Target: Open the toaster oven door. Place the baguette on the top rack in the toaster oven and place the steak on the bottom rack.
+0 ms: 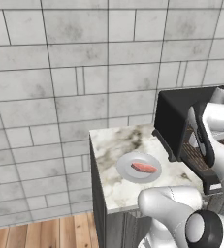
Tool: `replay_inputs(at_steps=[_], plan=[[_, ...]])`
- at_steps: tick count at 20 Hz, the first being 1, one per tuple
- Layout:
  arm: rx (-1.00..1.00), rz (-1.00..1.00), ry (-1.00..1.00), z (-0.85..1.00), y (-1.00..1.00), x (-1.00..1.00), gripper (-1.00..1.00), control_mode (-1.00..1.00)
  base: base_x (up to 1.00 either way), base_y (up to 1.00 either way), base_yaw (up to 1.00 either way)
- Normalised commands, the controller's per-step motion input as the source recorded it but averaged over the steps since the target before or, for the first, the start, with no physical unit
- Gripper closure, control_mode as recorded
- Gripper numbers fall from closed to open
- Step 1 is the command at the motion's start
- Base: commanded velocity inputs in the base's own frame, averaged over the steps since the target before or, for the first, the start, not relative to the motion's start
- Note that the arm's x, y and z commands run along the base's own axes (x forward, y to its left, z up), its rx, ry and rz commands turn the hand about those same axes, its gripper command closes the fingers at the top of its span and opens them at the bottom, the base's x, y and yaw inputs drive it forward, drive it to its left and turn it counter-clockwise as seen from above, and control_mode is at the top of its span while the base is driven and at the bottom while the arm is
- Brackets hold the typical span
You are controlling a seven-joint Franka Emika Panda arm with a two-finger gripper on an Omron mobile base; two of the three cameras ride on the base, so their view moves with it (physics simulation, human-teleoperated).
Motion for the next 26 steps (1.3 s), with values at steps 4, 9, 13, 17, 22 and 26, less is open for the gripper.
replay_inputs(at_steps=[4, 9, 13, 17, 22, 26], plan=[[-0.03, 0.0, 0.01, 0.01, 0.72, 0.03, -1.0, -1.0, 0.0, 0.0, 0.0], [0.0, 0.0, 0.05, 0.04, 0.62, 0.05, -1.0, -1.0, 0.0, 0.0, 0.0], [0.0, 0.0, 0.02, 0.0, 0.62, 0.09, -1.0, -1.0, 0.0, 0.0, 0.0], [0.0, 0.04, 0.04, 0.0, 0.59, 0.25, -1.0, -1.0, 0.0, 0.0, 0.0], [0.0, 0.1, 0.05, -0.06, 0.55, 0.3, -1.0, -1.0, 0.0, 0.0, 0.0], [0.0, 0.08, 0.09, -0.16, 0.44, 0.45, -1.0, -1.0, 0.0, 0.0, 0.0]])
